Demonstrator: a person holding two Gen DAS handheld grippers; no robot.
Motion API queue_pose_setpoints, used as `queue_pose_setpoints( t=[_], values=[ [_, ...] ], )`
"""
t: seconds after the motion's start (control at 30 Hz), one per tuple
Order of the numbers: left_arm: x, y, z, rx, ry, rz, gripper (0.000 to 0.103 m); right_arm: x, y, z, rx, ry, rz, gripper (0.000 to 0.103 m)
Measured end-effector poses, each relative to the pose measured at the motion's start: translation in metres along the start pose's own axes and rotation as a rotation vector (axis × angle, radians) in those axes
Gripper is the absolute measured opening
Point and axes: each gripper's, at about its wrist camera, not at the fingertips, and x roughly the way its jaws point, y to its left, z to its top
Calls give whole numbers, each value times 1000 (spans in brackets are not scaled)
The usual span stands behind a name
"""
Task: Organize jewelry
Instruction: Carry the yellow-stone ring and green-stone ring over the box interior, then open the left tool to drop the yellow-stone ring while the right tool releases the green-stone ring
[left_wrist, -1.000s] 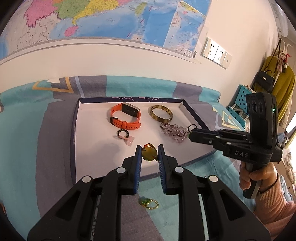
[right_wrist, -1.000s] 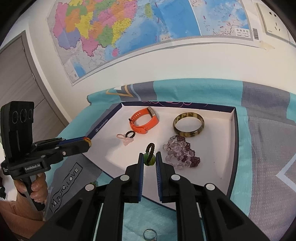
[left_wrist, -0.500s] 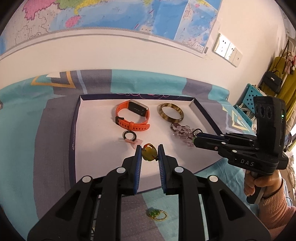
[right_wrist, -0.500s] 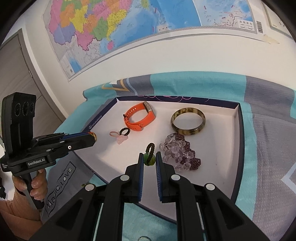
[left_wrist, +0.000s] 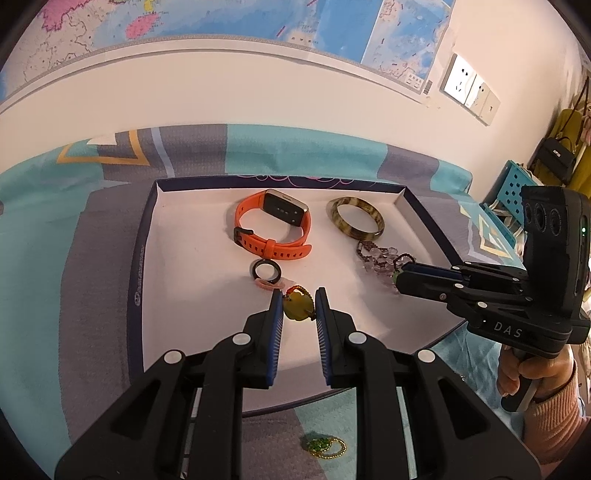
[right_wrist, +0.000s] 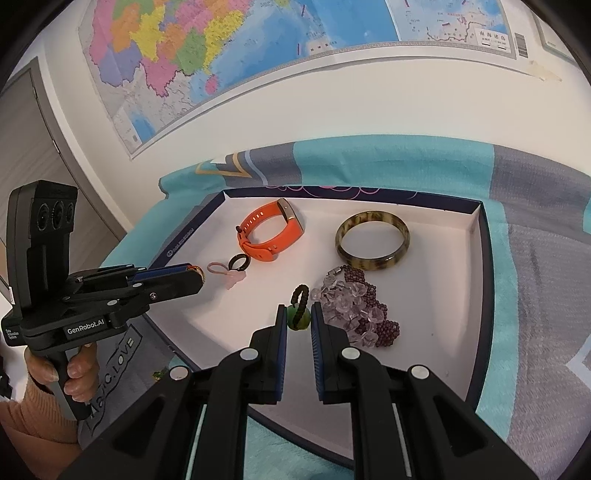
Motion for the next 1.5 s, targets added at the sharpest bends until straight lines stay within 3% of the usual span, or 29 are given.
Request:
queue_pose_setpoints(
  t=[0.87, 1.5],
  values=[
    [15, 7, 3, -18, 33, 28, 18, 11, -4, 2, 16, 23, 2, 11],
    [17, 8, 0, -17, 35, 23, 21, 12, -3, 2, 3, 10, -61, 12]
  ],
)
